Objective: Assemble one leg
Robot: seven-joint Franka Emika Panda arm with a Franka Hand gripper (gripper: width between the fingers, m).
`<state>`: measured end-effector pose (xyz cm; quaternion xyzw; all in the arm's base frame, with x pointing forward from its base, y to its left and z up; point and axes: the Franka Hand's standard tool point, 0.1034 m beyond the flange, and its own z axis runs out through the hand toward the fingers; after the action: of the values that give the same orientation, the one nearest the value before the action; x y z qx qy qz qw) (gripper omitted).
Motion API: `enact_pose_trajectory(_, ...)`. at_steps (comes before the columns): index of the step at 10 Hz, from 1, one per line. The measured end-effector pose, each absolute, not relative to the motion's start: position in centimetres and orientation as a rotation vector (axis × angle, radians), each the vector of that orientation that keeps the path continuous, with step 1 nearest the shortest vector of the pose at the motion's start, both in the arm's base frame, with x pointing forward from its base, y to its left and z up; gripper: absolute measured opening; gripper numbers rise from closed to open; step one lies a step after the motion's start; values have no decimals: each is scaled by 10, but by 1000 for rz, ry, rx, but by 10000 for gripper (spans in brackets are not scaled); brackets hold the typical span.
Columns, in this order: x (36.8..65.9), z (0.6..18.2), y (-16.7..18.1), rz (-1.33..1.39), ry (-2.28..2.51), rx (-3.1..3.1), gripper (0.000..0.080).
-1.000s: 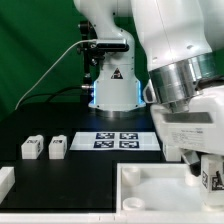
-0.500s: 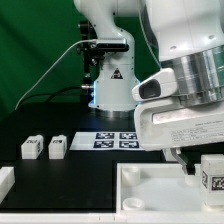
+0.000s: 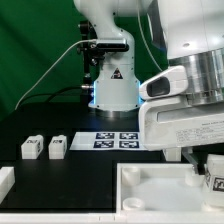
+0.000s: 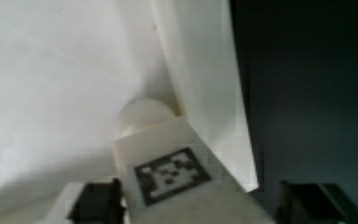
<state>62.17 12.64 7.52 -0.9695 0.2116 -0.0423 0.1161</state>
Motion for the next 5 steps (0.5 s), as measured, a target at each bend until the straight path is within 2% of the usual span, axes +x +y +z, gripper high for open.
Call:
enact_pose_trajectory(1, 622, 76, 126, -113, 718, -2811, 332)
enact_pose_trajectory(5, 627, 78, 121, 31, 1597, -2316, 327)
